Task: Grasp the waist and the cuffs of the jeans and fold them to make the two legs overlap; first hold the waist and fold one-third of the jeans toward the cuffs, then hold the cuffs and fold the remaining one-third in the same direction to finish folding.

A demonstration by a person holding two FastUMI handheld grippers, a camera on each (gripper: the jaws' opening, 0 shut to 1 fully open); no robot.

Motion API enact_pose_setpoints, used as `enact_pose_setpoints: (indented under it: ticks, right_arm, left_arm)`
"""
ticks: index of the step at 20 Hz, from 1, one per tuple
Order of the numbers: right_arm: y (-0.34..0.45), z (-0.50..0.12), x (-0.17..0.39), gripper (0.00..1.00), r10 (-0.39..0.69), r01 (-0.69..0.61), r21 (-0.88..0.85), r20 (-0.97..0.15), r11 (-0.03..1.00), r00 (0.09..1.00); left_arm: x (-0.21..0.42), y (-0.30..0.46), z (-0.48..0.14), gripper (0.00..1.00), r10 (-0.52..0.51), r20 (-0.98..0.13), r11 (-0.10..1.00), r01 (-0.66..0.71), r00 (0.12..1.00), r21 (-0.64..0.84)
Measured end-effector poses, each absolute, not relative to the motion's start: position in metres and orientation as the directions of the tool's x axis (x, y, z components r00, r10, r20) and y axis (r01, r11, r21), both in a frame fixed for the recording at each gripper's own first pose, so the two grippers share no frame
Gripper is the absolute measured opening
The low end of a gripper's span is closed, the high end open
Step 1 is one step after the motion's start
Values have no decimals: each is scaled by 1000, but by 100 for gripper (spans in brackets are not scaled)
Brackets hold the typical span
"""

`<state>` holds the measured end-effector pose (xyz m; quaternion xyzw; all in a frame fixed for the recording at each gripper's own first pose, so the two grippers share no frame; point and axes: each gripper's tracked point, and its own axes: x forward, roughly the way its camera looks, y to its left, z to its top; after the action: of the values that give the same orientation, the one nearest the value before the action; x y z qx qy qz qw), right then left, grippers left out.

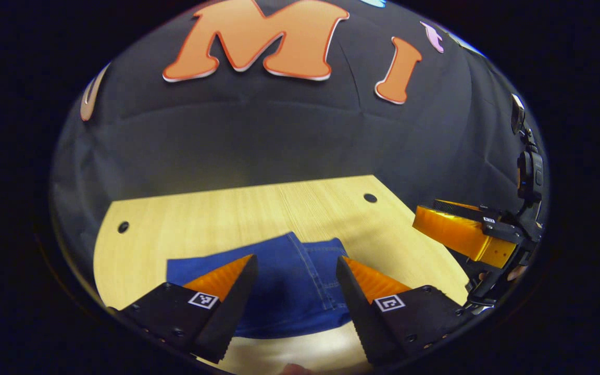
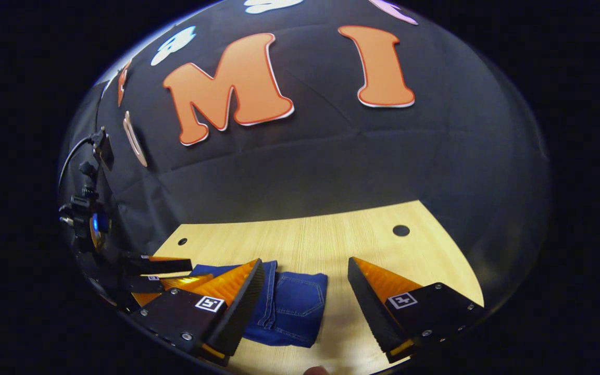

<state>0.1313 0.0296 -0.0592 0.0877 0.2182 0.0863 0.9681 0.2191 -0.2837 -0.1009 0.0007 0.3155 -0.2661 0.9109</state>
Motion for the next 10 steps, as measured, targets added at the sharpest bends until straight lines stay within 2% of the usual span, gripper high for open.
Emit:
enact_pose_setpoints:
  ticks: [5, 10]
  right_arm:
    - [48, -11, 125, 98, 186, -160, 115, -276, 980, 943]
    - [67, 38, 103, 97, 193, -192, 20, -106, 981, 975]
  left_arm:
    - [231, -230, -58, 94, -401, -462, 909, 408, 791, -90]
    - [231, -177, -18, 94, -329, -297, 943, 326, 897, -60]
